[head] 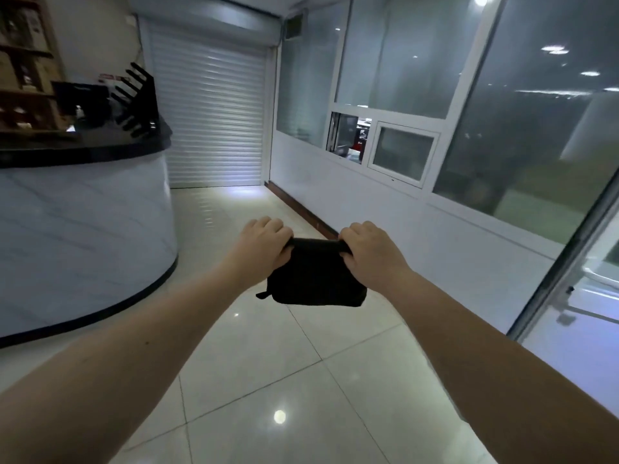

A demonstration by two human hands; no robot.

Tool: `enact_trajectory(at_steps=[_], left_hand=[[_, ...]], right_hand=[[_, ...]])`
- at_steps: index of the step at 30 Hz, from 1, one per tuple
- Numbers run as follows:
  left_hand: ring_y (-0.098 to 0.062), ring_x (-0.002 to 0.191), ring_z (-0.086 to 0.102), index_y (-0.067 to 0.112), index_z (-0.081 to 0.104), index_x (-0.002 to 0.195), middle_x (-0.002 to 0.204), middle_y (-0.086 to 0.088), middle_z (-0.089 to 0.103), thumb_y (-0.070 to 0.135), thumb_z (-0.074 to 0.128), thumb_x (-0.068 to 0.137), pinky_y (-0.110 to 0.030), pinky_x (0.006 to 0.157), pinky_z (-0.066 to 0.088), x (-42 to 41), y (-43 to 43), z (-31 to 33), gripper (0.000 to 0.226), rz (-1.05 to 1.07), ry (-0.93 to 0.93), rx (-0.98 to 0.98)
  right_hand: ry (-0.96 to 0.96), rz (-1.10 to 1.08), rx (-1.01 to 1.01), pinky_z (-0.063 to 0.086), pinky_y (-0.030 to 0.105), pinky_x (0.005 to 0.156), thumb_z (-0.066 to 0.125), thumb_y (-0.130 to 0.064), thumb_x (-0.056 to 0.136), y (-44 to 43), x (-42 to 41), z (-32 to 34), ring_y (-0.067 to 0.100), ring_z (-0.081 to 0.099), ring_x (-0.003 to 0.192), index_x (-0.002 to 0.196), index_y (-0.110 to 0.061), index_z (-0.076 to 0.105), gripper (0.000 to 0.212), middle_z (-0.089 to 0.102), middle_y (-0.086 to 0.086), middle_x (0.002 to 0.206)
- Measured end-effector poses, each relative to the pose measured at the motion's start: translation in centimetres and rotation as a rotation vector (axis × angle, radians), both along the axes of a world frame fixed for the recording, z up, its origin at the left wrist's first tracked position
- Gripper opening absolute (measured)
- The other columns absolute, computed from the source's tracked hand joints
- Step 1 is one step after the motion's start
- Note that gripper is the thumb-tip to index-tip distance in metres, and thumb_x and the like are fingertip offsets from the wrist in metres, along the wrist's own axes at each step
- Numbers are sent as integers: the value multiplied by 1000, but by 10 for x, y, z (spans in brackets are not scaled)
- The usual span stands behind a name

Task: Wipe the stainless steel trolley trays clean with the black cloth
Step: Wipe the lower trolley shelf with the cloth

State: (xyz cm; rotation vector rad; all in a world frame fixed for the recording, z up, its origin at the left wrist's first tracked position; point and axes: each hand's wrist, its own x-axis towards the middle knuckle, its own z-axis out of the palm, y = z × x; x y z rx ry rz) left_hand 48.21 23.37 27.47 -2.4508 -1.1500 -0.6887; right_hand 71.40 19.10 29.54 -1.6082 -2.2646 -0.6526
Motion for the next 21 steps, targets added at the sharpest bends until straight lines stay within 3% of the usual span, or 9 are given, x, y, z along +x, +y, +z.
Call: enact_trajectory(at_steps=[10,14,21], left_hand=[[-32,102,55,2,65,109,107,-14,61,22,54,98,-41,93,38,-60,139,-29,26,385,-161,-113],[-31,93,55,3,66,102,99,-13,61,19,60,94,-35,83,38,-120,172,-39,19,531,-239,-153],[-27,99,54,5,67,106,104,-10,63,19,59,94,-35,89,41,-269,244,-46,20,715,-209,-125]], right_hand=[[-123,401,-55,36,33,86,50,-27,92,240,-66,-21,24,47,97,101,-13,56,18,59,4,102],[-104,535,-133,37,34,92,49,-26,92,313,-140,-42,25,50,102,106,-12,58,22,60,5,108],[38,760,-213,36,34,89,56,-15,91,429,-312,-60,29,51,100,103,-7,59,14,61,10,104]])
